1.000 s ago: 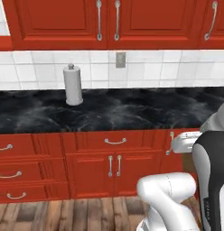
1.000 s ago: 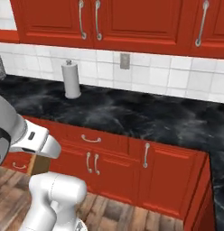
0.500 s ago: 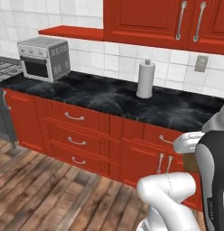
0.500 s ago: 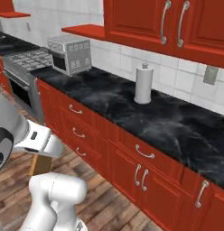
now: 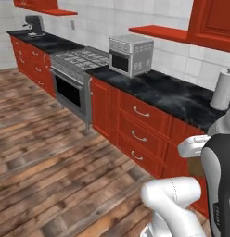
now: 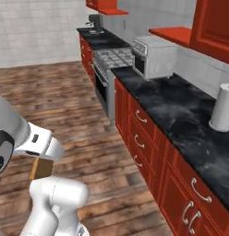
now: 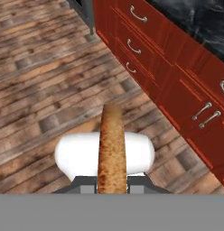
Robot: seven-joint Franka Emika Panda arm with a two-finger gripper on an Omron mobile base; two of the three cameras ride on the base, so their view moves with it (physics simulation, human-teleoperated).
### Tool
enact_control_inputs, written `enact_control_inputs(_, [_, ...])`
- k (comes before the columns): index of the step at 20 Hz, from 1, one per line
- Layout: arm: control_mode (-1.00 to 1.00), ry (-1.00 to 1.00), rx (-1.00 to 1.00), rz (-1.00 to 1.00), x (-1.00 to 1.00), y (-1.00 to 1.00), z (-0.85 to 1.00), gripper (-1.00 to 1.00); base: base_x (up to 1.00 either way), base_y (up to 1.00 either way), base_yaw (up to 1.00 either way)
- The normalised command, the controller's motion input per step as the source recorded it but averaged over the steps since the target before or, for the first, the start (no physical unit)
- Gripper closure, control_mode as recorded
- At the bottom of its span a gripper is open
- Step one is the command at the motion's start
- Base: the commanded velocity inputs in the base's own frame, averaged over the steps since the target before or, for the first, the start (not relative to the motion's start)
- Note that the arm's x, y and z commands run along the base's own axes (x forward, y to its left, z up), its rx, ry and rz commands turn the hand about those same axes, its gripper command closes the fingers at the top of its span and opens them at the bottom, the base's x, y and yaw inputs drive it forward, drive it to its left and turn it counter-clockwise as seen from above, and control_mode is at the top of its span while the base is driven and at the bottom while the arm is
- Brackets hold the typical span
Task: Start the toaster. Once the lever pops up, take the bread to the plate on the dining counter.
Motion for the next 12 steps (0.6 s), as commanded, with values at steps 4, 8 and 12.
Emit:
enact_control_inputs(4, [1.00, 0.00, 0.00, 0.00, 0.00, 0.00, 0.00, 1.00, 0.41, 0.02, 0.59])
enact_control_inputs(8, [1.00, 0.00, 0.00, 0.00, 0.00, 0.00, 0.00, 1.00, 0.68, 0.12, 0.46])
enact_control_inputs(12, [1.00, 0.00, 0.00, 0.00, 0.00, 0.00, 0.00, 1.00, 0.68, 0.12, 0.49])
